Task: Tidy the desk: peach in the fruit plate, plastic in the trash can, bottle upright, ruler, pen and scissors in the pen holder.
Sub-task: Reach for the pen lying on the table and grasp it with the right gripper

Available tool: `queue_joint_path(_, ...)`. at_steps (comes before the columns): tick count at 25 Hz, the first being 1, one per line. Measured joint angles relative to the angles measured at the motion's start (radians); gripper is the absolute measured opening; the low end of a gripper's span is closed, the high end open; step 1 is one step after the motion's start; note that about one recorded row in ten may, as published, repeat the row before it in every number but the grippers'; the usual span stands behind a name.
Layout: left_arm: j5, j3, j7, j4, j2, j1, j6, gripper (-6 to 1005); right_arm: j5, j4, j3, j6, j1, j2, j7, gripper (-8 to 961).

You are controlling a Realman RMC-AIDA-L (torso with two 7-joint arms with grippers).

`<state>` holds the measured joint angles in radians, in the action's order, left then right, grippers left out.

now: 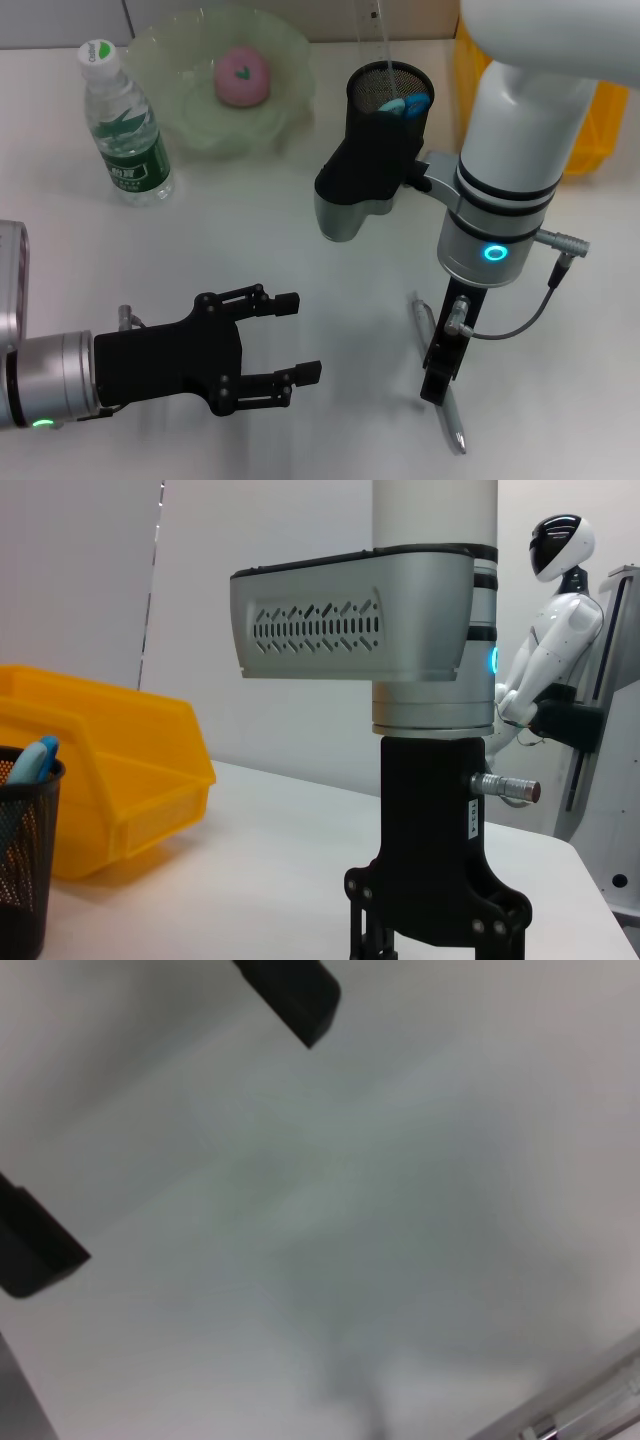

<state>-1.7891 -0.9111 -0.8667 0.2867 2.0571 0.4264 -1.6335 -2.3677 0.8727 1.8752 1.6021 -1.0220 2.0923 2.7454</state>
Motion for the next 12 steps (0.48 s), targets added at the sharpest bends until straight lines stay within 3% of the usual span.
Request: queue_joint_path(12,0.000,0.000,0.000,0.000,-0.001,0.002,0.000,783,0.021,-0.007,0.059,-0.034,-0.012,0.000,0.000,627)
